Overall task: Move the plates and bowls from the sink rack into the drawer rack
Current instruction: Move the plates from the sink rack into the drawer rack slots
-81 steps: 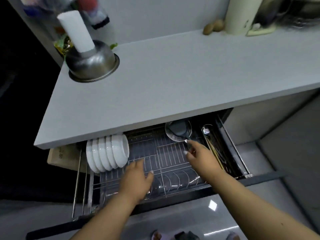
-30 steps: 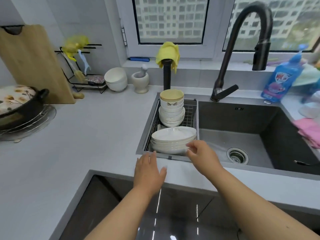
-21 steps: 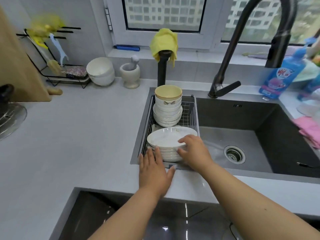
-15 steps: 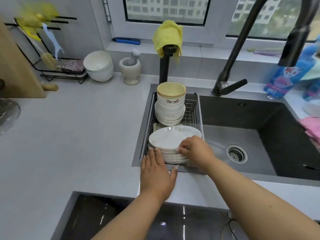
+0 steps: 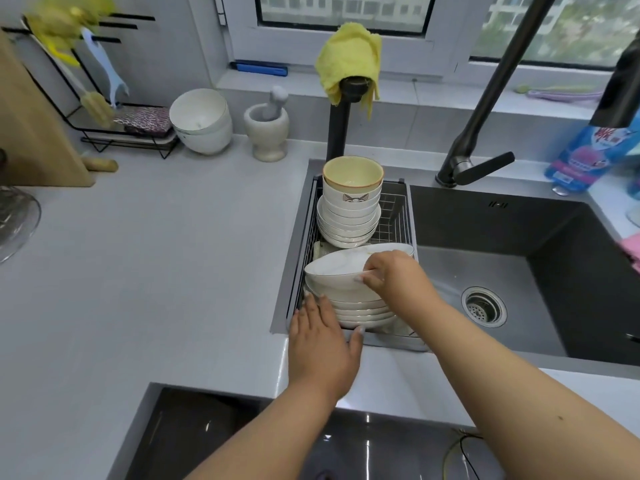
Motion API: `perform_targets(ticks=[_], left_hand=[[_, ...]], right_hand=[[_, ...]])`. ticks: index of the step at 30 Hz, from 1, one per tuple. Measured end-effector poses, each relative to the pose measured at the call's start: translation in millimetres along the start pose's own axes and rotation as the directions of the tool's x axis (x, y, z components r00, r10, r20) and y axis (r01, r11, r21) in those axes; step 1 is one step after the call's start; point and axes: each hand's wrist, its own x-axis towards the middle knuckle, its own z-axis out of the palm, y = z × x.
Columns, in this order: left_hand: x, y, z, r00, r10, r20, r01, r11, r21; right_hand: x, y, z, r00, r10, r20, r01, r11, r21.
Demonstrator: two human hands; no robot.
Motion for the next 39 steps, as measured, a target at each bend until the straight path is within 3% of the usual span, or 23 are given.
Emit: perform_targets(ticks=[15, 18, 20, 23, 25, 28, 30, 32, 34, 39], left_hand=[[-6, 4, -2, 0.999, -0.018, -0.035, 0.016, 0.998, -0.053], [-14, 2, -3, 0.992, -0.04, -0.117, 0.017, 0.981, -0.194], [-28, 2, -7, 0.969, -0.14, -0.202, 0.058, 0.929, -0.365], [-59, 10, -19, 0.906, -0.31, -0.287, 0.095, 0.812, -0.576], [-82, 21, -31, 0.878, -0.422, -0.226, 0.126, 0.66, -0.741], [-112, 39, -55, 0.849, -0.527, 0.039, 0.18, 0.219, -0.959], [-133, 48, -68, 0.845, -0.469, 0.257, 0.244, -0.09, -0.966], [-161, 57, -77, 0.841, -0.379, 0.387, 0.269, -0.33, -0.905], [-190, 65, -81, 0.832, -0.362, 0.421, 0.265, -0.408, -0.874], [-273, 84, -80, 0.77, -0.517, 0.373, 0.142, -0.431, -0.891]], right_hand=[[-44, -3, -54, 0.977, 0.016, -0.214, 0.008, 0.994, 0.111], [-72, 0, -66, 0.966, -0.014, -0.258, 0.05, 0.99, 0.131], [-91, 4, -70, 0.957, -0.052, -0.284, 0.094, 0.986, 0.138], [-119, 10, -72, 0.943, -0.098, -0.318, 0.155, 0.975, 0.159], [-139, 14, -72, 0.937, -0.131, -0.325, 0.194, 0.966, 0.169], [-175, 19, -73, 0.927, -0.201, -0.316, 0.263, 0.95, 0.169], [-204, 24, -73, 0.917, -0.258, -0.304, 0.321, 0.93, 0.18], [-232, 28, -74, 0.901, -0.32, -0.292, 0.385, 0.901, 0.202], [-259, 32, -75, 0.88, -0.384, -0.278, 0.45, 0.863, 0.229], [-313, 28, -79, 0.865, -0.462, -0.196, 0.502, 0.791, 0.35]])
